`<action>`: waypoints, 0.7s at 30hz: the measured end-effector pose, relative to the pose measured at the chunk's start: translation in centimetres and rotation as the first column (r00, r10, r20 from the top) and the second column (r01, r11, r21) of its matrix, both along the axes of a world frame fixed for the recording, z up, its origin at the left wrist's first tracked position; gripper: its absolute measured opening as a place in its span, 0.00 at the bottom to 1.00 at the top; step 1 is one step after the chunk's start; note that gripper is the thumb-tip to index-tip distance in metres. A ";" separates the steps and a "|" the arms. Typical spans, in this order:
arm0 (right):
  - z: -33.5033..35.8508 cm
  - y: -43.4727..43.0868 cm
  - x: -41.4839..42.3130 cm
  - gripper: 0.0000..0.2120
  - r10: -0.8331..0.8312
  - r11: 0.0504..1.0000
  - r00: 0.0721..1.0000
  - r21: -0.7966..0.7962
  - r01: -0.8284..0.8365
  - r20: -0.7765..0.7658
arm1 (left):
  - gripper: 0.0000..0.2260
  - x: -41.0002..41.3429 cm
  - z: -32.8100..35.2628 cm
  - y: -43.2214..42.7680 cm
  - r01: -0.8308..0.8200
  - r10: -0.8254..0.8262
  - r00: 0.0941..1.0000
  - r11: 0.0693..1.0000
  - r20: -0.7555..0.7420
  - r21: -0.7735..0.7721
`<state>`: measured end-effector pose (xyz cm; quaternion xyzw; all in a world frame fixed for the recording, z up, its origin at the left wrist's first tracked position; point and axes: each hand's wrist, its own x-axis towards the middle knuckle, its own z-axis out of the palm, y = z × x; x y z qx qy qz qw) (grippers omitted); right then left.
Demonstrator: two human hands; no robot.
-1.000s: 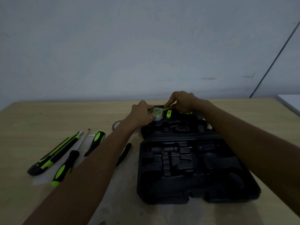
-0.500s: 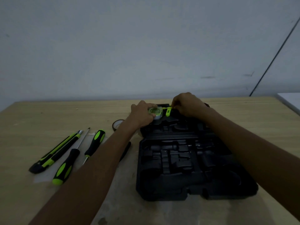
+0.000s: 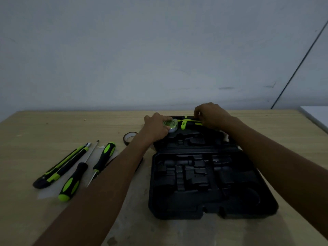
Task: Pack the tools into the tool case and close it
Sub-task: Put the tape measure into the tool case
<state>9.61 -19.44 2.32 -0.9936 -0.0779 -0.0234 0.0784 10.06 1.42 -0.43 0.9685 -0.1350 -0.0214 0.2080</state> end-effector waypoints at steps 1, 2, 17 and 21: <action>0.0 0.0 -0.1 0.12 0.000 1.000 1.000 -0.009 0.000 -0.002 | 0.19 0.0 0.0 0.0 -0.001 0.001 1.000 1.000 0.003 -0.003; 0.0 0.0 -0.2 0.12 0.000 1.000 1.000 -0.020 0.000 -0.003 | 0.19 0.0 -0.1 0.0 0.000 0.000 1.000 1.000 0.011 -0.002; -1.3 2.1 -3.3 0.22 0.003 0.998 0.995 -0.062 -0.009 -0.102 | 0.21 -5.1 0.0 -0.5 -0.022 0.024 0.997 0.999 0.077 -0.031; -1.9 3.2 -5.0 0.34 -0.025 0.996 0.988 -0.089 0.012 -0.152 | 0.26 -6.7 -0.5 -0.2 -0.011 0.012 1.000 0.999 0.016 -0.048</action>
